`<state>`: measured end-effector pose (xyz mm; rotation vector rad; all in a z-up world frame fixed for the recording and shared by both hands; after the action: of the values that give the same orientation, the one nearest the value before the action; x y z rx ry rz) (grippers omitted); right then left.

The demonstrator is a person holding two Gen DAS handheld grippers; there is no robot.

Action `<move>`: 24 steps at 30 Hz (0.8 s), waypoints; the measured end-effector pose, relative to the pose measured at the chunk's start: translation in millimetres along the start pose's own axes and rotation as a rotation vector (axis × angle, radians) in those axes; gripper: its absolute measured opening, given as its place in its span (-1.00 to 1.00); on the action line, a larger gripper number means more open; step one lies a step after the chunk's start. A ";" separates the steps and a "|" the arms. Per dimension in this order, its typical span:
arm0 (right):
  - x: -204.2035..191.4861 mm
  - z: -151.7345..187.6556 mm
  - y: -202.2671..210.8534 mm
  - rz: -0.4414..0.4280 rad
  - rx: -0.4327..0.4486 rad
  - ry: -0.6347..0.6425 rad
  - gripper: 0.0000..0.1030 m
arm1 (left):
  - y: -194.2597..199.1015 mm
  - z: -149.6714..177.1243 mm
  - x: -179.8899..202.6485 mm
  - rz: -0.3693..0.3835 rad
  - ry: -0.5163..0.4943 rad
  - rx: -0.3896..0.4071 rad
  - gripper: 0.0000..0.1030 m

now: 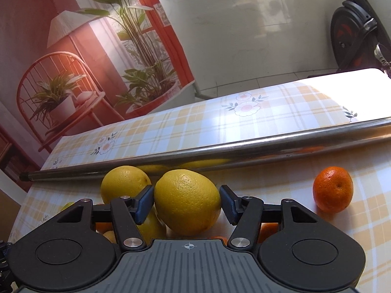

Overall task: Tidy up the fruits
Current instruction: 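Grasp a large yellow grapefruit with right tool and lift it while left tool holds kiwi, then carry the kiwi and grapefruit over the white plate with both tools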

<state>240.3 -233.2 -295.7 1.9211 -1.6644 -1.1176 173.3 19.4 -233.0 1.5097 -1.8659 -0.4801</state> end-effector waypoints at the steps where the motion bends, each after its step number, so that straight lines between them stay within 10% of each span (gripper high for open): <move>1: 0.2 1.3 3.9 0.006 0.007 -0.002 0.05 | 1.0 -0.1 0.4 0.001 -0.001 0.002 -0.42; 24: -45.1 55.7 141.4 0.037 0.168 0.058 0.05 | 48.6 28.1 2.0 -0.015 -0.033 0.051 -0.42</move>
<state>105.6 -212.1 -214.8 1.9942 -1.8046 -0.9259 119.1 26.4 -220.1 1.5584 -1.9065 -0.4700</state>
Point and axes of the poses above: each gripper's, at about its wrist camera, not at the fingertips, and y roughly against the way its jaws point, x to its right, z to its underside, the point moved 1 cm from there along -y, roughly the way its jaws point, and after that the axes turned 11 degrees about y, right-handed, at the moved point
